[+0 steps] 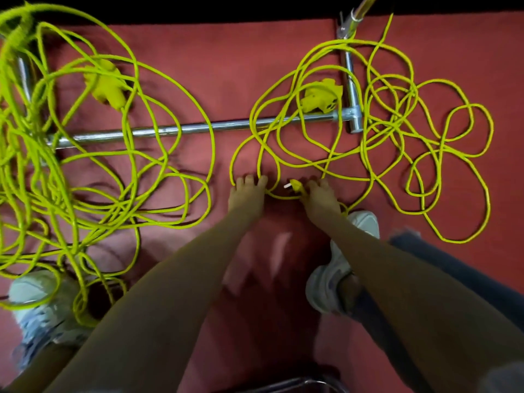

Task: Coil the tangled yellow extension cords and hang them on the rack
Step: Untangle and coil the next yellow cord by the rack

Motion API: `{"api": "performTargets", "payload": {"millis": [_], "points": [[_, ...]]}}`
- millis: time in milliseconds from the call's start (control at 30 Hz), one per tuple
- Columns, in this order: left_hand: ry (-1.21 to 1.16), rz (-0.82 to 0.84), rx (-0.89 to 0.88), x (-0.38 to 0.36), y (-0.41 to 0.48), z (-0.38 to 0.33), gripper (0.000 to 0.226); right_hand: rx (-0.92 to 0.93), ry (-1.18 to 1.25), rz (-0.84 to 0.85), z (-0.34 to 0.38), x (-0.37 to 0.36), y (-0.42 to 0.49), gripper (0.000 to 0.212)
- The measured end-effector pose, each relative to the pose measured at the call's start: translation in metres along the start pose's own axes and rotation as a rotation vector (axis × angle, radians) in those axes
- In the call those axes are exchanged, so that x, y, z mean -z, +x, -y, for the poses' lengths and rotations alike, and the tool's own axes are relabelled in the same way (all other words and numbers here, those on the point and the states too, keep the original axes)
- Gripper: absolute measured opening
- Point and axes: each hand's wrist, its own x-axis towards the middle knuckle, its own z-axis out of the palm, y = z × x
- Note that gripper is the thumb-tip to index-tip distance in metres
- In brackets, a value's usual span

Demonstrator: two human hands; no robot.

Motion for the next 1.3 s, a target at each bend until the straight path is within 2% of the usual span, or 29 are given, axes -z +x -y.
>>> {"api": "performTargets", "payload": {"millis": [133, 233, 333, 400, 500, 600, 733, 800, 833, 900, 933, 1033, 1133, 1200, 1300], "points": [[0.028, -0.037, -0.006, 0.018, -0.001, 0.008, 0.042, 0.003, 0.286, -0.121, 0.022, 0.012, -0.001, 0.026], [-0.023, -0.136, -0.003, 0.042, -0.012, 0.015, 0.044, 0.003, 0.600, -0.096, 0.055, 0.030, -0.007, 0.020], [-0.288, -0.174, -0.011, 0.073, -0.033, 0.028, 0.047, 0.016, 0.839, -0.056, 0.095, 0.059, -0.025, 0.017], [-0.403, -0.190, -0.023, 0.101, -0.052, 0.033, 0.053, 0.029, 0.996, -0.006, 0.123, 0.083, -0.043, 0.007], [-0.448, -0.197, -0.057, 0.154, -0.087, 0.031, 0.048, 0.131, 1.035, -0.034, 0.160, 0.127, -0.076, 0.020], [-0.616, -0.283, -0.122, 0.207, -0.129, 0.024, 0.046, 0.270, 0.985, -0.097, 0.190, 0.177, -0.117, 0.013], [-0.982, -0.322, -0.183, 0.261, -0.187, 0.019, 0.063, 0.339, 1.326, 0.027, 0.220, 0.238, -0.180, 0.010], [-1.069, -0.395, -0.245, 0.282, -0.216, 0.021, 0.058, 0.385, 1.463, 0.087, 0.232, 0.257, -0.210, 0.015], [-1.094, -0.428, -0.274, 0.291, -0.229, 0.024, 0.052, 0.410, 1.517, 0.101, 0.237, 0.264, -0.223, 0.027], [-1.114, -0.463, -0.304, 0.306, -0.257, 0.029, 0.034, 0.472, 1.561, 0.115, 0.245, 0.273, -0.246, 0.053], [-1.088, -0.496, -0.306, 0.310, -0.267, 0.032, 0.027, 0.503, 1.554, 0.117, 0.248, 0.276, -0.254, 0.057], [-0.999, -0.627, -0.279, 0.318, -0.290, 0.039, 0.012, 0.547, 1.554, 0.103, 0.249, 0.281, -0.266, 0.043], [-1.175, -0.753, -0.277, 0.321, -0.302, 0.038, 0.009, 0.532, 1.558, 0.094, 0.240, 0.276, -0.262, 0.021], [-1.305, -0.714, -0.286, 0.316, -0.299, 0.043, 0.009, 0.525, 1.510, 0.083, 0.233, 0.265, -0.255, 0.018], [-1.461, -0.587, -0.306, 0.304, -0.287, 0.054, 0.024, 0.424, 1.414, -0.130, 0.223, 0.249, -0.237, 0.026]]}}
